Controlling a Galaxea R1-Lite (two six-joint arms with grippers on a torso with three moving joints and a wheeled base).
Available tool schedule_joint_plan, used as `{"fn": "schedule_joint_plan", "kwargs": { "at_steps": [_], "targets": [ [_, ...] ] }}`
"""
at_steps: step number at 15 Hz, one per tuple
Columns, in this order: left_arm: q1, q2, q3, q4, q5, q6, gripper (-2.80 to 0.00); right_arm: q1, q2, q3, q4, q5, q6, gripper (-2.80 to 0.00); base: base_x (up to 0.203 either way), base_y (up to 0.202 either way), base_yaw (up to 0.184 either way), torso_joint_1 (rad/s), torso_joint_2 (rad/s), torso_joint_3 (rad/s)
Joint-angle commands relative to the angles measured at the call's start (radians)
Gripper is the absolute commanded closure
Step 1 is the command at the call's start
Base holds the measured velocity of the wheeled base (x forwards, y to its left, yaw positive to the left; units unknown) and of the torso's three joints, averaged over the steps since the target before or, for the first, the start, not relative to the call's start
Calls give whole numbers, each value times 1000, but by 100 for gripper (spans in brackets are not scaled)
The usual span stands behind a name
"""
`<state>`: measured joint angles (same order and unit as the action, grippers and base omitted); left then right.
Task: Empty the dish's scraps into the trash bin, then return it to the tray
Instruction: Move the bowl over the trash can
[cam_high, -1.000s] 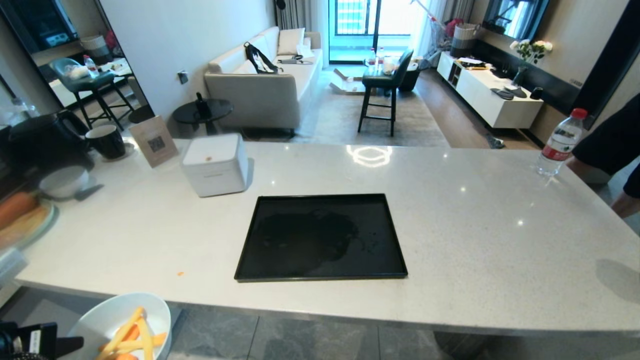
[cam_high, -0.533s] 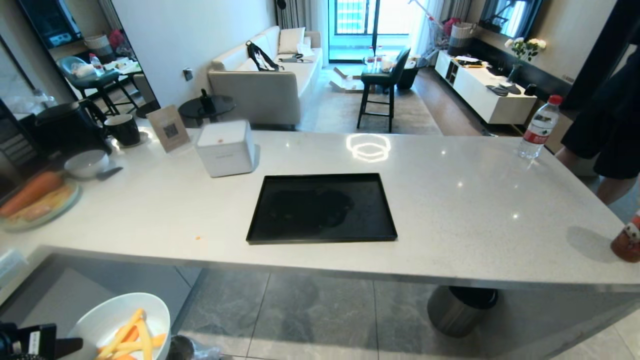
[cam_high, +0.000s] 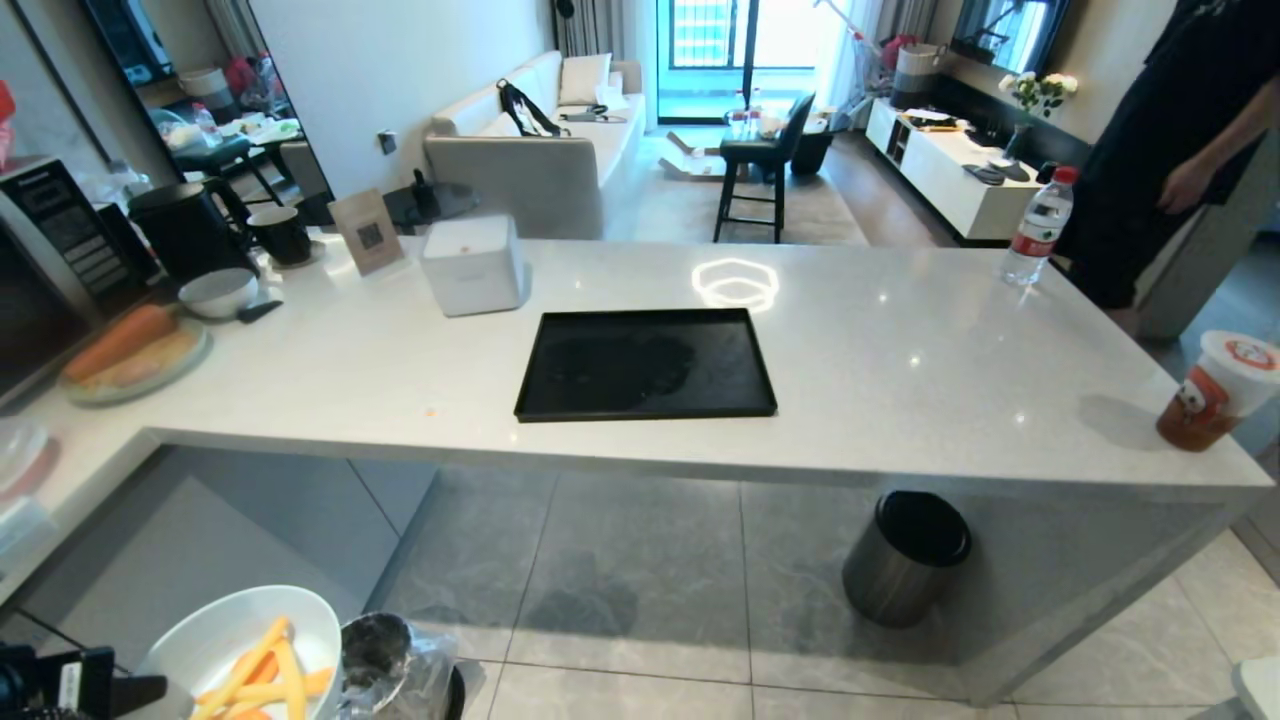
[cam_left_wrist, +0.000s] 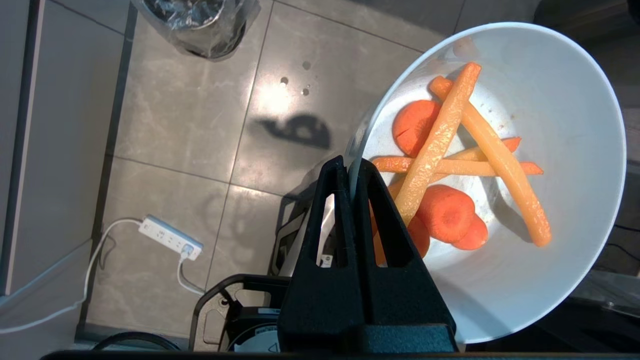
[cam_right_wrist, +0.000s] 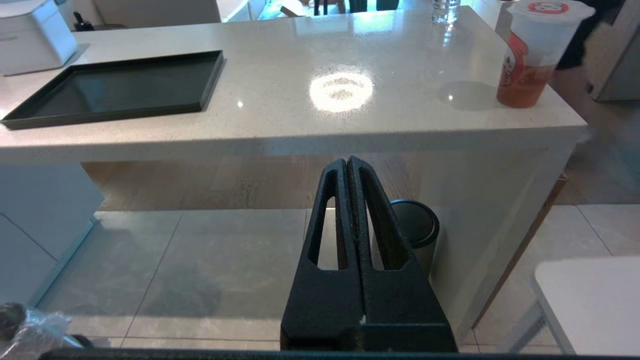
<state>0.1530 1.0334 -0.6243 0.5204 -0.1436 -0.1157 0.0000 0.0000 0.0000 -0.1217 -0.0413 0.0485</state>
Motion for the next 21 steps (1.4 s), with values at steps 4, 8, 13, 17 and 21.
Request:
{"fn": "schedule_joint_plan", "kwargs": {
  "at_steps": [4, 8, 13, 17, 21],
  "targets": [
    [0, -1, -2, 3, -2, -1, 0, 0, 0, 0, -1, 0, 1, 0, -54, 0, -2, -5, 1, 3],
    [2, -6, -2, 4, -2, -1, 0, 0, 0, 0, -1, 0, 1, 0, 0, 0, 0, 0, 0, 0],
    [-6, -7, -8, 2, -1, -1, 0, 0, 0, 0, -1, 0, 1, 0, 0, 0, 0, 0, 0, 0],
    [-20, -9, -4, -2, 7, 50, 0, 0, 0, 0, -1, 0, 1, 0, 0, 0, 0, 0, 0, 0],
    [-15, -7, -9, -3, 9, 100, 0, 0, 0, 0, -1, 0, 1, 0, 0, 0, 0, 0, 0, 0]
  ]
}}
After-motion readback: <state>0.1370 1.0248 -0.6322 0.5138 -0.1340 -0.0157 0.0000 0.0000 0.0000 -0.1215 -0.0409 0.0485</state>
